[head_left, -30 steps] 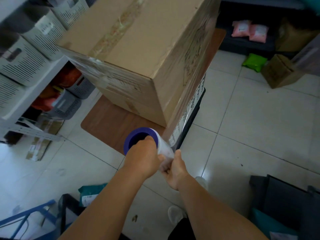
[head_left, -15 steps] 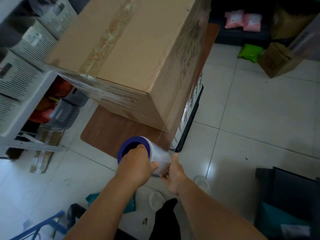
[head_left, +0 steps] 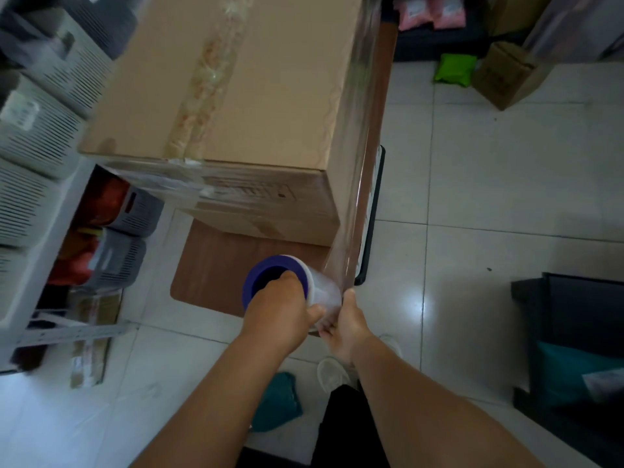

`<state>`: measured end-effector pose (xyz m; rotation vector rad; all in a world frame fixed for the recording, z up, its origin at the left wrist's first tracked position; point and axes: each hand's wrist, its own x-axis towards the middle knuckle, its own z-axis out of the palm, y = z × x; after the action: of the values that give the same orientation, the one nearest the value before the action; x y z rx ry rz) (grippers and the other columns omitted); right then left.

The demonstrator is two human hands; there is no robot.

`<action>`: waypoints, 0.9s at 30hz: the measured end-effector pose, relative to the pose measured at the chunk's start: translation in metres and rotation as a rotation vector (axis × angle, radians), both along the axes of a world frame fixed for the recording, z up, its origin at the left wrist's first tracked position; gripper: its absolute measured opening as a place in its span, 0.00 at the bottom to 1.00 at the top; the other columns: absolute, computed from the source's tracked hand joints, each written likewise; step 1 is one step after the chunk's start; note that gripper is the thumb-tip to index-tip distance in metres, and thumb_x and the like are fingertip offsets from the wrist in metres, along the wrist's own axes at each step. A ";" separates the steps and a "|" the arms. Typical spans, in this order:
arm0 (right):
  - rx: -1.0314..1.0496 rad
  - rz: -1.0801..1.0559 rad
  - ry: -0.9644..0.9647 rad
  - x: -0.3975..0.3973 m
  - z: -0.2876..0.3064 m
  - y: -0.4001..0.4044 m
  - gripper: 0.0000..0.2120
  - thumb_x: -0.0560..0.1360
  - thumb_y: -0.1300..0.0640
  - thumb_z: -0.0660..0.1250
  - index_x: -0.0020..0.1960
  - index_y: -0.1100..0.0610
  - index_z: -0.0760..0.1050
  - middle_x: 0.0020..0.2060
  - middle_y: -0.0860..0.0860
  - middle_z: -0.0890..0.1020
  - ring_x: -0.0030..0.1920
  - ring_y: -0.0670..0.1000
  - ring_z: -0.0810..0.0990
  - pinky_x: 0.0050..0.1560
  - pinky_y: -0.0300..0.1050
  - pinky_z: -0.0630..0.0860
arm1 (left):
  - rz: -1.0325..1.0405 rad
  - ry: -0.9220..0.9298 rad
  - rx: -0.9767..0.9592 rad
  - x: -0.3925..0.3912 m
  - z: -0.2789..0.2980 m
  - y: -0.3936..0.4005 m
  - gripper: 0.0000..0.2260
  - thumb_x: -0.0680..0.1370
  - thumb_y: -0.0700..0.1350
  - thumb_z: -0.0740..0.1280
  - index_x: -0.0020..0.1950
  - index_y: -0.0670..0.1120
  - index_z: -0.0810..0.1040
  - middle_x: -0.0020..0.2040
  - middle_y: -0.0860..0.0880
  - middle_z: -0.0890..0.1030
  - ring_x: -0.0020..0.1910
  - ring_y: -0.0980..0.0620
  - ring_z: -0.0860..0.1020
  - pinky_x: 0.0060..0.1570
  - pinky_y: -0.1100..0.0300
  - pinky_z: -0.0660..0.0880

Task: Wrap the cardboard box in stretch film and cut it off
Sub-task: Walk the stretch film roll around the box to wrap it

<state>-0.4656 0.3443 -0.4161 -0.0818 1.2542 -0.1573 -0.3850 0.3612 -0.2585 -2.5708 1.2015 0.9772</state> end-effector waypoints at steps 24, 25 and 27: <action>0.079 -0.375 0.012 0.036 0.008 0.028 0.35 0.80 0.36 0.48 0.71 0.63 0.68 0.58 0.62 0.81 0.52 0.56 0.81 0.39 0.44 0.79 | -0.341 0.046 0.094 0.051 0.001 0.007 0.22 0.74 0.58 0.68 0.58 0.43 0.70 0.45 0.48 0.76 0.41 0.50 0.75 0.39 0.59 0.71; 0.075 -0.409 0.016 0.040 0.008 0.031 0.35 0.80 0.36 0.48 0.70 0.63 0.69 0.58 0.62 0.81 0.53 0.56 0.82 0.40 0.45 0.79 | -0.361 0.051 0.096 0.055 0.002 0.007 0.22 0.74 0.58 0.68 0.58 0.43 0.70 0.45 0.48 0.75 0.41 0.50 0.74 0.40 0.59 0.71; 0.069 -0.469 0.018 0.045 0.008 0.034 0.34 0.80 0.36 0.48 0.70 0.63 0.69 0.58 0.61 0.81 0.55 0.57 0.81 0.42 0.45 0.80 | -0.408 0.061 0.102 0.060 0.003 0.006 0.22 0.75 0.57 0.67 0.59 0.43 0.70 0.44 0.48 0.74 0.41 0.50 0.74 0.40 0.58 0.71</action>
<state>-0.4207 0.3783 -0.4077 0.2739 1.2798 -0.5183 -0.3251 0.3672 -0.2554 -2.1111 1.5639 0.9951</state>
